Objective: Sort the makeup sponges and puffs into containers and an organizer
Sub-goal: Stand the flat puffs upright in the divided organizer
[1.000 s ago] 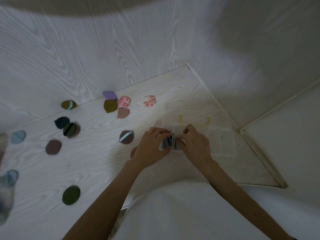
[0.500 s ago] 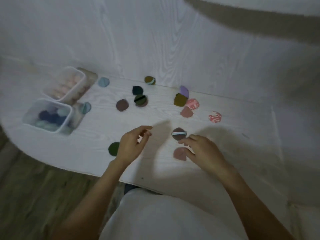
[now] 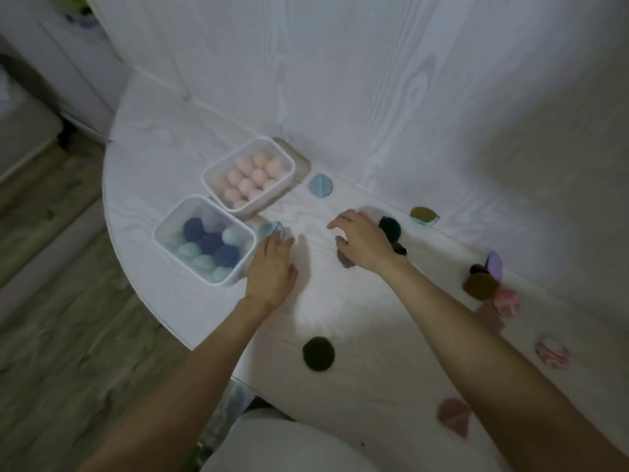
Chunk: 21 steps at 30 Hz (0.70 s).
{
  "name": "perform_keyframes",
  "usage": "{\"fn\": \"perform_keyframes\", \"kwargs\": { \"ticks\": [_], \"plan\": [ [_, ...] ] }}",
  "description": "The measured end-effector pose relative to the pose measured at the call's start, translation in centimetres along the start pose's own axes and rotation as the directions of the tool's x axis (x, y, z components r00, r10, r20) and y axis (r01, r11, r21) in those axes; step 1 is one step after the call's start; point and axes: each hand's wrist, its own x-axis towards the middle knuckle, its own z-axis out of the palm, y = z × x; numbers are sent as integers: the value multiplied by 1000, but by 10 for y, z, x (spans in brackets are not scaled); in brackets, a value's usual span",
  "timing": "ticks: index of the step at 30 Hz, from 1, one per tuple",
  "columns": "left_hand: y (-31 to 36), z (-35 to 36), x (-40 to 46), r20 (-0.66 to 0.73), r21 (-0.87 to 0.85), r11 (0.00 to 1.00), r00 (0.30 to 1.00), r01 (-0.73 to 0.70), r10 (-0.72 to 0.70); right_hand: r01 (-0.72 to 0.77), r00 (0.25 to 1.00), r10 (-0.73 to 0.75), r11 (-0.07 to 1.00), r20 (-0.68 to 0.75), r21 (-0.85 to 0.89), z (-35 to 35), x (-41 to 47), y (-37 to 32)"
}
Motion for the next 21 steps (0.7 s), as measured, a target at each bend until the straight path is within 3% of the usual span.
{"fn": "perform_keyframes", "kwargs": {
  "ticks": [5, 10, 12, 17, 21],
  "plan": [
    [-6, 16, 24, 58, 132, 991, 998, -16, 8, 34, 999, -32, 996, 29, -83, 10, 89, -2],
    [-17, 18, 27, -12, 15, 994, 994, -111, 111, 29, 995, -3, 966, 102, -255, 21, 127, 8],
    [-23, 15, 31, -14, -50, 990, 991, -132, 131, 9, 999, 5, 956, 46, -294, 21, 119, 11],
    [-12, 10, 51, 24, -214, 948, 969, -235, 245, -97, 995, 94, 992, -40, -81, 26, 73, 13],
    [6, 14, 54, 20, -304, 905, 947, -299, 320, -155, 925, 221, 963, -311, 222, 21, 24, 7]
  ]
}}
